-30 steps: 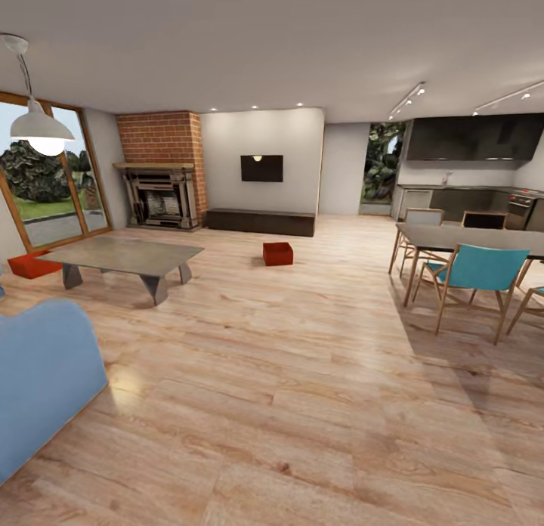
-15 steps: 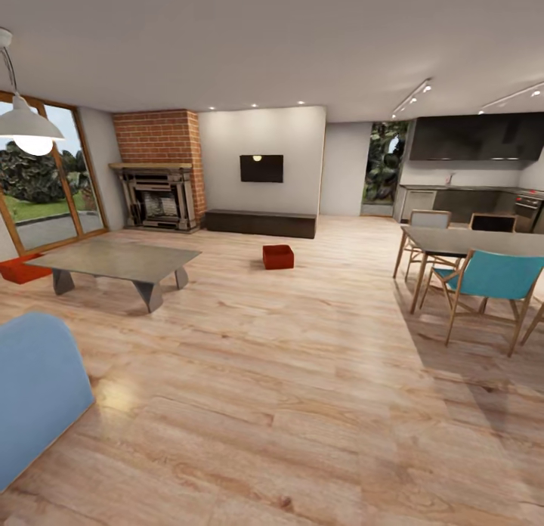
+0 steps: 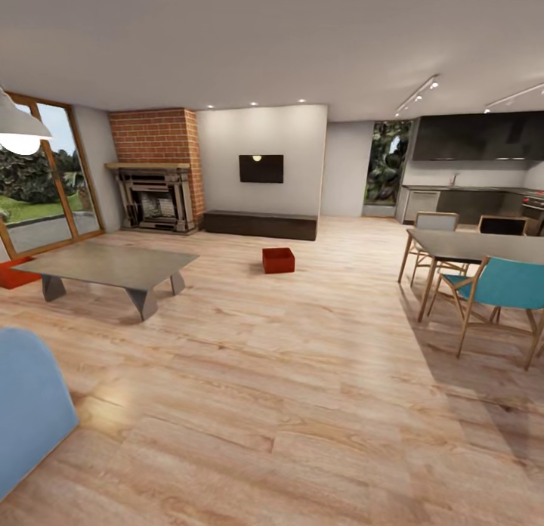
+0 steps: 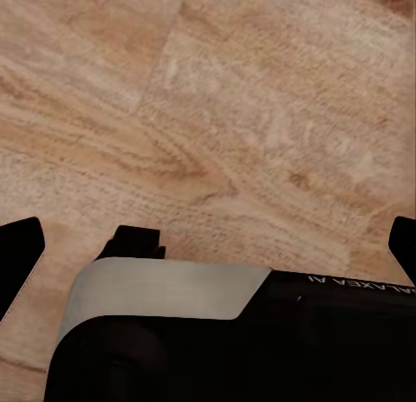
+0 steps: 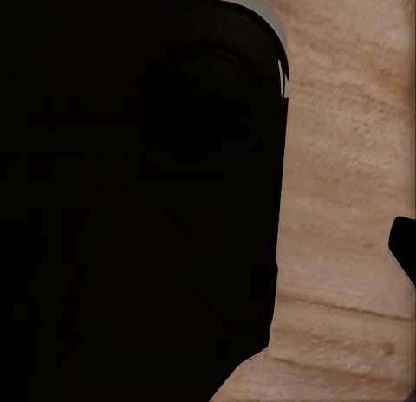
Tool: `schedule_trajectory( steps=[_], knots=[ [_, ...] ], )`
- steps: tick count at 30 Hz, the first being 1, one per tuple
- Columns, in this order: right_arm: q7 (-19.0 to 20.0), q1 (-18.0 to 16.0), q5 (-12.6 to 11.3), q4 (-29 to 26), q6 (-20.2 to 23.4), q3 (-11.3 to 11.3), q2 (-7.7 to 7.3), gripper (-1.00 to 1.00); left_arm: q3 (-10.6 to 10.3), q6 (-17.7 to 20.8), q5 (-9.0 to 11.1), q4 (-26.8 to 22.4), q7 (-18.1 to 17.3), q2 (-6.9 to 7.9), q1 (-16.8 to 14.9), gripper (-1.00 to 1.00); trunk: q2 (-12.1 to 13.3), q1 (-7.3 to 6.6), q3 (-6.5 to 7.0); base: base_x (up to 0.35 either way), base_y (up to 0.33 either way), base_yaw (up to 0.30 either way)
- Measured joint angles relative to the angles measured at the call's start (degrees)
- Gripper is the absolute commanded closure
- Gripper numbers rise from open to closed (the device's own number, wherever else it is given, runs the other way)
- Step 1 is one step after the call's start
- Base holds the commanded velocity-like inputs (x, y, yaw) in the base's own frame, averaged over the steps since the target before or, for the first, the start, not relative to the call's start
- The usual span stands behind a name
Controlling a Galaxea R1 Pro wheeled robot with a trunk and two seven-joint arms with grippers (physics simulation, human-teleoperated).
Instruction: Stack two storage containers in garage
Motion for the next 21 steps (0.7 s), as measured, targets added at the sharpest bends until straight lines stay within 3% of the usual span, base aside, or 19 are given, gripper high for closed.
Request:
schedule_trajectory(
  steps=[21],
  knots=[
    [0.0, 0.0, 0.0, 0.0, 0.0, 0.0, 0.00, -1.00, 0.0, 0.0, 0.0, 0.0, 0.0, 0.00, 0.0, -1.00, 0.0, 0.00, 0.00, 0.344, 0.000, 0.000]
  ],
)
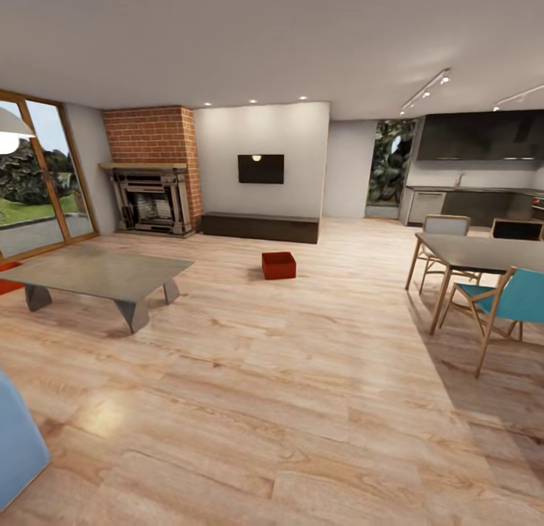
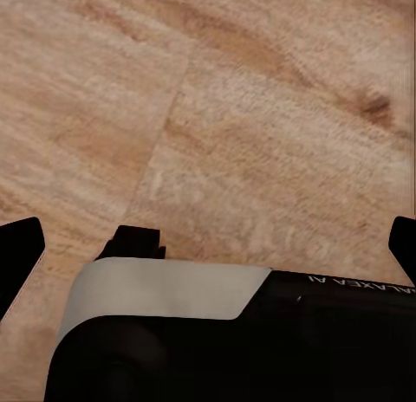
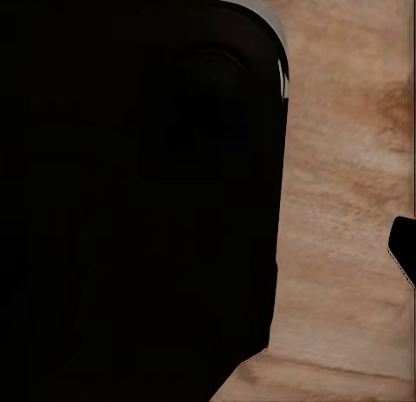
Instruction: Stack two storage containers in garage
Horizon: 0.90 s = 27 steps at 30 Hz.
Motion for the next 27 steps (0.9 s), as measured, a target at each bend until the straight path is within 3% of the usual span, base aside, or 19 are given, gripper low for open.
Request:
schedule_trajectory(
  steps=[27],
  knots=[
    [0.0, 0.0, 0.0, 0.0, 0.0, 0.0, 0.00, -1.00, 0.0, 0.0, 0.0, 0.0, 0.0, 0.00, 0.0, -1.00, 0.0, 0.00, 0.00, 0.344, 0.000, 0.000]
  ],
)
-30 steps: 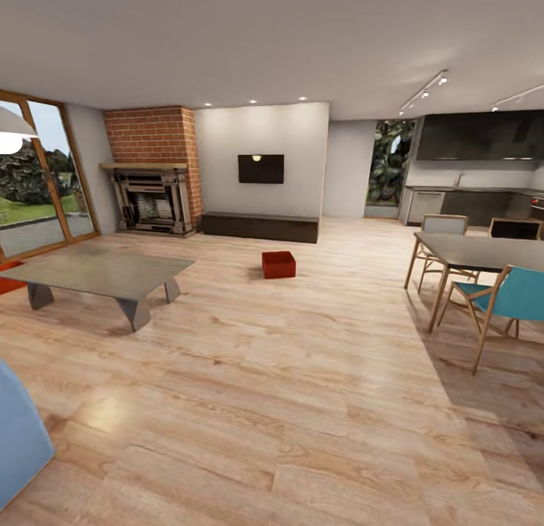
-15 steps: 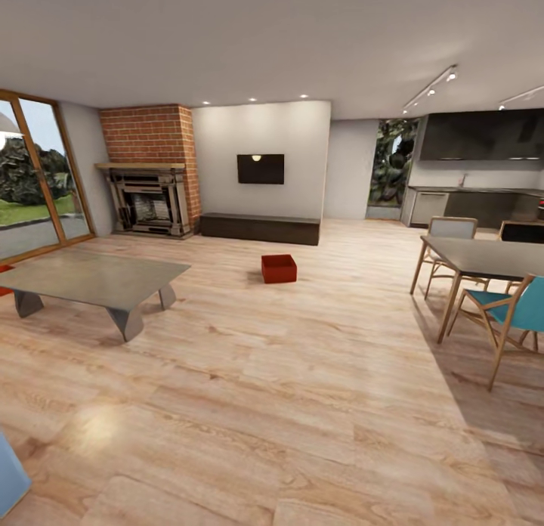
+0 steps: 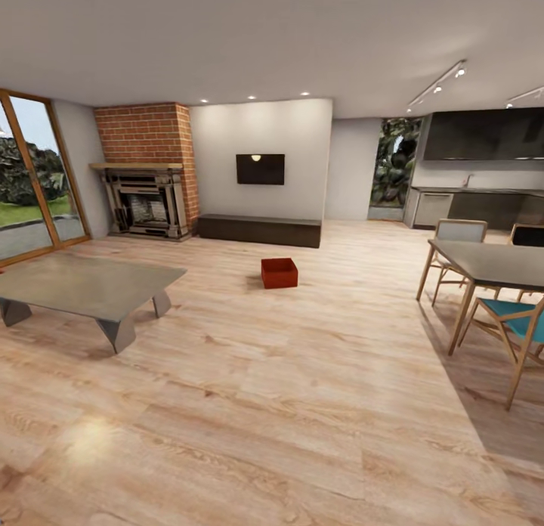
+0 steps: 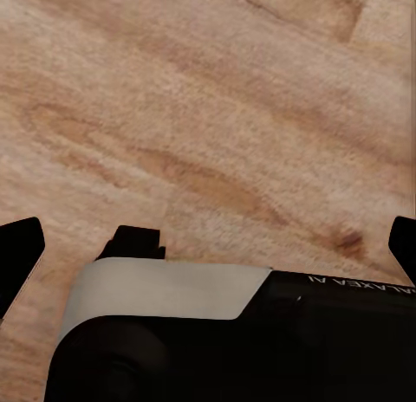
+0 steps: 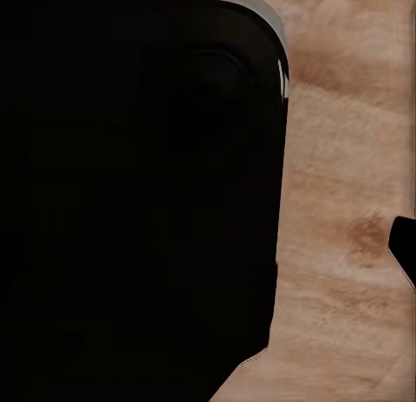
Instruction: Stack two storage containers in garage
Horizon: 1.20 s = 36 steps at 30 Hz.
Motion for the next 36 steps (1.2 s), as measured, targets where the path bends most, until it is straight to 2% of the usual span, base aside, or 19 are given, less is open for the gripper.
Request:
schedule_trajectory(
  steps=[36],
  knots=[
    [0.0, 0.0, 0.0, 0.0, 0.0, 0.0, 0.00, -1.00, 0.0, -0.1, 0.0, 0.0, 0.0, 0.00, 0.0, -1.00, 0.0, 0.00, 0.00, 0.344, -0.002, 0.000]
  ],
)
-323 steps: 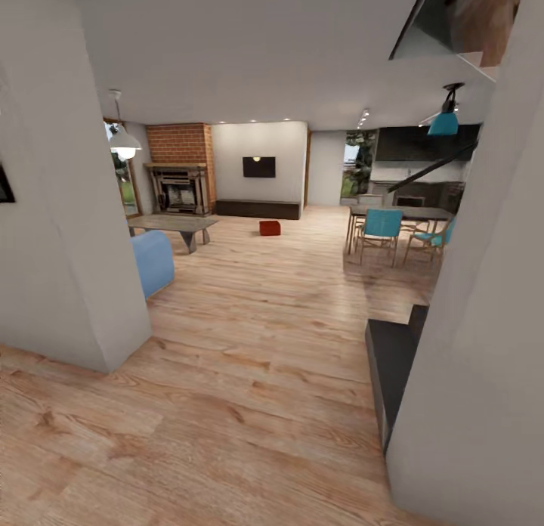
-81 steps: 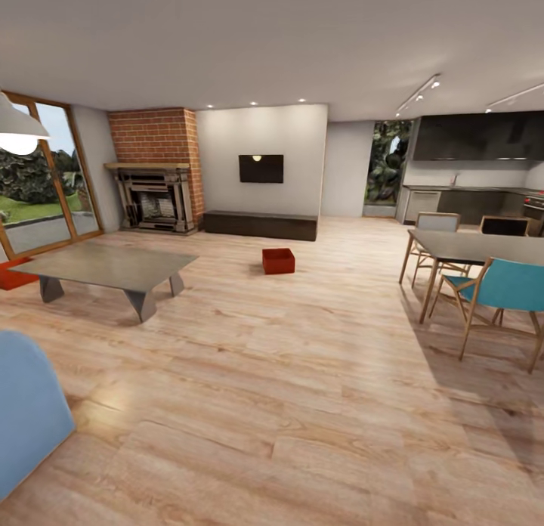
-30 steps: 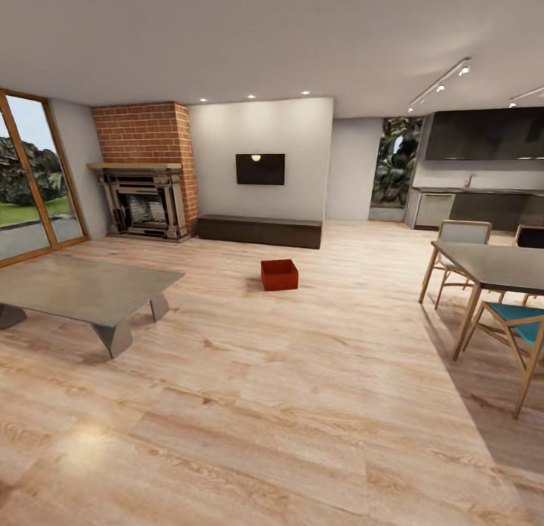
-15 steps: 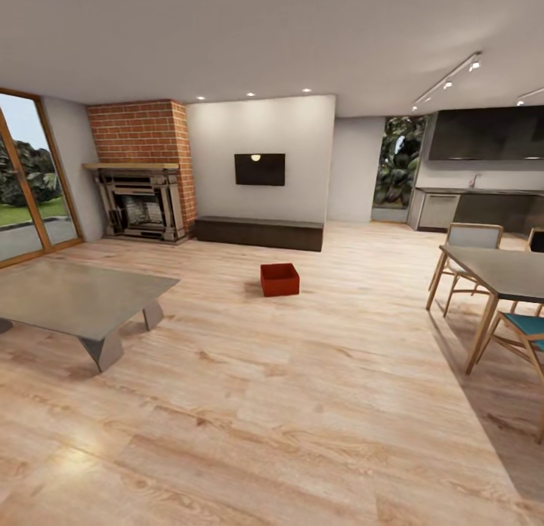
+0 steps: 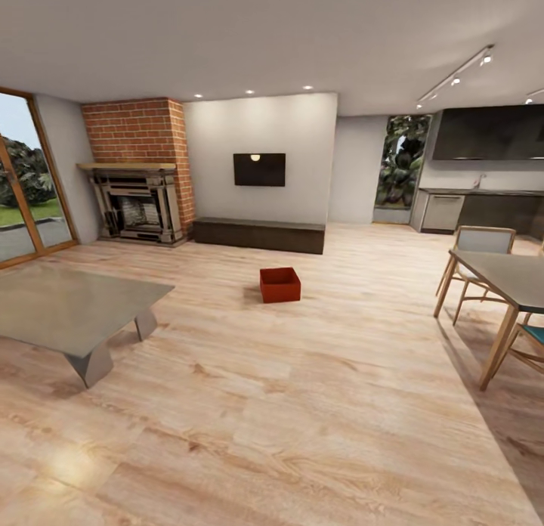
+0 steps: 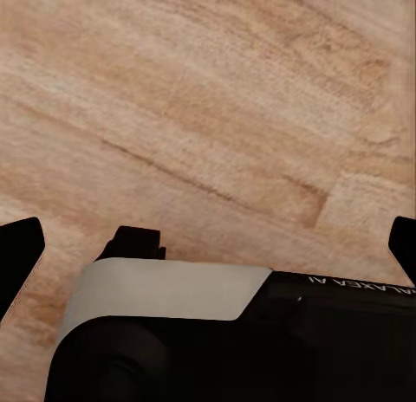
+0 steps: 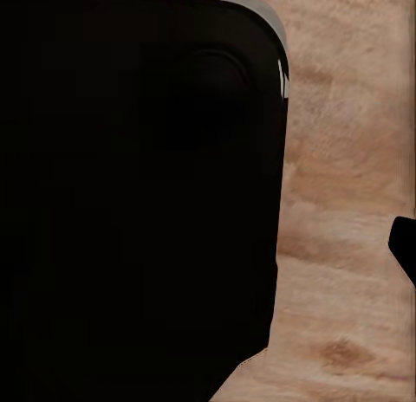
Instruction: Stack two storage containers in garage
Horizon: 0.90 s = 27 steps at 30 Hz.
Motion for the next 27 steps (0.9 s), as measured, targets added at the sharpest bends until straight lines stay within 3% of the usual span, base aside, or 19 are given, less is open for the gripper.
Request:
schedule_trajectory(
  steps=[27],
  knots=[
    [0.0, 0.0, 0.0, 0.0, 0.0, 0.0, 0.00, -1.00, 0.3, 0.0, 0.0, 0.1, 0.0, 0.00, 0.0, -1.00, 0.0, 0.00, 0.00, 0.308, -0.139, 0.000]
  ],
)
